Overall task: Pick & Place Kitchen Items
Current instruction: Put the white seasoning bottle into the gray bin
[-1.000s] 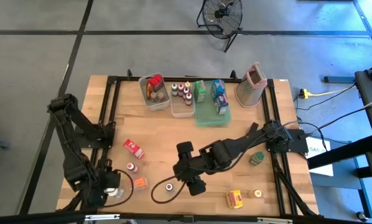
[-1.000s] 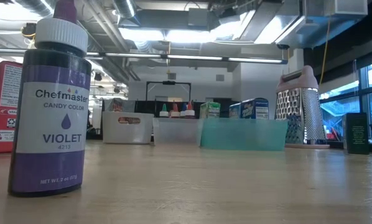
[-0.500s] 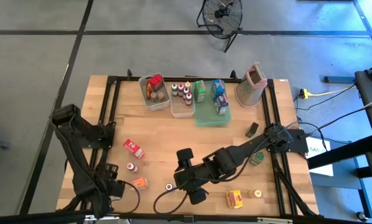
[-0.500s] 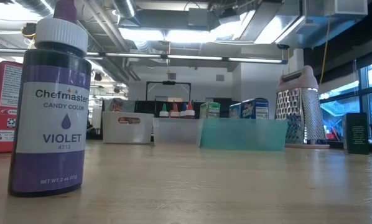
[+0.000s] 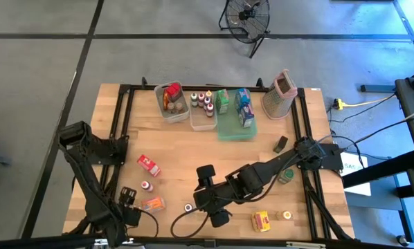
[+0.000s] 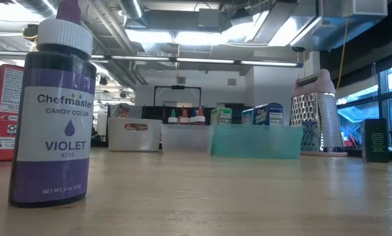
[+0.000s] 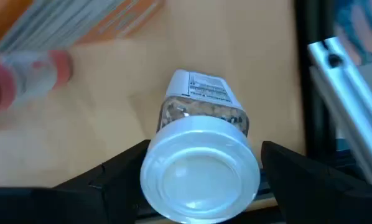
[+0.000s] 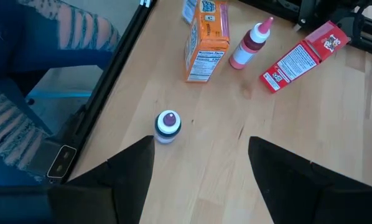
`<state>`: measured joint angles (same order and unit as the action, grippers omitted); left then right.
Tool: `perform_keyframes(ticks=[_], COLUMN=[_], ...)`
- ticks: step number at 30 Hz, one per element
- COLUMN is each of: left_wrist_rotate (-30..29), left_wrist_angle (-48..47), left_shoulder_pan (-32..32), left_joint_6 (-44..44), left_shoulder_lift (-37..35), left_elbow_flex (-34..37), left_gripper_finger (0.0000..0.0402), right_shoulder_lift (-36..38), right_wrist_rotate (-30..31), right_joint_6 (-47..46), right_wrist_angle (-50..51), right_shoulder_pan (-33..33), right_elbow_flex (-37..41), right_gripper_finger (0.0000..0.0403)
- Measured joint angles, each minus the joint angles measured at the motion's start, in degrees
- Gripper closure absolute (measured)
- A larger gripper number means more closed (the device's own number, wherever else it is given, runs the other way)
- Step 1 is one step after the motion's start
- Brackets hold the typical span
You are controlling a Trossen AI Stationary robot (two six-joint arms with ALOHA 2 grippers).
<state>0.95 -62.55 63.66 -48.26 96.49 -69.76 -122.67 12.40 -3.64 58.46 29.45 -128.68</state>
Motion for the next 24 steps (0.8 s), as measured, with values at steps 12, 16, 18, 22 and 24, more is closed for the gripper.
perform_keyframes(ticks=[12, 16, 18, 22, 24], left_wrist_rotate=[-4.63, -4.93, -4.97, -4.55, -3.32], left_wrist_angle=[0.77, 0.75, 0.71, 1.05, 1.15], left_shoulder_pan=[0.00, 0.00, 0.00, 0.00, 0.00], left_joint_6=[5.47, 5.57, 5.57, 5.53, 4.84], left_shoulder_lift=[0.00, 0.00, 0.00, 0.00, 0.08], left_elbow_flex=[0.02, 0.02, 0.04, 1.60, 2.61], left_gripper_finger=[0.0107, 0.0107, 0.0107, 0.0113, 0.0124], right_shoulder_lift=[0.00, 0.00, 0.00, 0.00, 0.00], right_wrist_rotate=[0.00, -0.02, -0.01, -0.02, -0.02], right_joint_6=[-0.04, -0.55, -1.50, -2.26, -2.91], right_wrist_angle=[-0.04, -0.07, -0.07, -0.04, -0.05], right_shoulder_pan=[0.00, 0.00, 0.00, 0.00, 0.00], right_elbow_flex=[0.00, 0.00, 0.00, 0.00, 0.00], right_gripper_finger=[0.0142, 0.0142, 0.0142, 0.0142, 0.0142])
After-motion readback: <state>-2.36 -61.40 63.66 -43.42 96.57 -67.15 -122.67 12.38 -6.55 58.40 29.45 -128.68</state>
